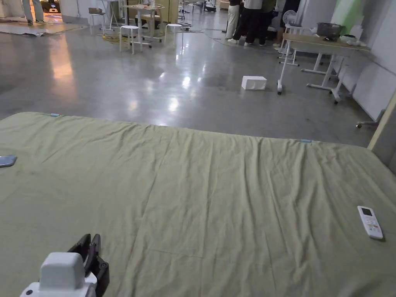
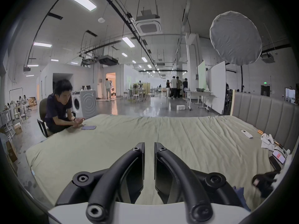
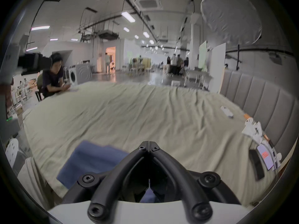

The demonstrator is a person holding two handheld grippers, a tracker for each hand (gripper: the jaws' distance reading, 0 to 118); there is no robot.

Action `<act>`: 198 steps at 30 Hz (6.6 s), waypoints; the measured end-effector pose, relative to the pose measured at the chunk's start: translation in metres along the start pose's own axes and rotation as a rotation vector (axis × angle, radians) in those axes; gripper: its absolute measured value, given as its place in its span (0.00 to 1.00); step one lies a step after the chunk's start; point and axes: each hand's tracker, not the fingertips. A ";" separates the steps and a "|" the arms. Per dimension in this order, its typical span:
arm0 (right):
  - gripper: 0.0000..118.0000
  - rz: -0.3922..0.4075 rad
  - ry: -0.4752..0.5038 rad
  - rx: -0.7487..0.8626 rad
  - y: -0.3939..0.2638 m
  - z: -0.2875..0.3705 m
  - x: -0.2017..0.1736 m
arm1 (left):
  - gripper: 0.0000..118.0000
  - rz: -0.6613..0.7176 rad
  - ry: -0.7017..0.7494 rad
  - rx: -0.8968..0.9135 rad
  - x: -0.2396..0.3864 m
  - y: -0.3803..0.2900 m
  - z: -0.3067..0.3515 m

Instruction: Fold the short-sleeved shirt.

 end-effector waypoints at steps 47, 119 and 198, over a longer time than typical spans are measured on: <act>0.00 -0.016 -0.055 -0.136 -0.039 -0.037 0.006 | 0.33 0.769 -0.936 -0.957 0.007 -0.185 -0.106; 0.00 -0.066 -0.197 0.230 0.105 -0.012 0.082 | 0.54 -0.167 0.247 -0.718 -0.262 0.007 -0.148; 0.90 -0.065 -0.272 0.320 0.119 -0.008 0.081 | 0.71 -0.058 0.018 0.076 0.060 0.028 -0.038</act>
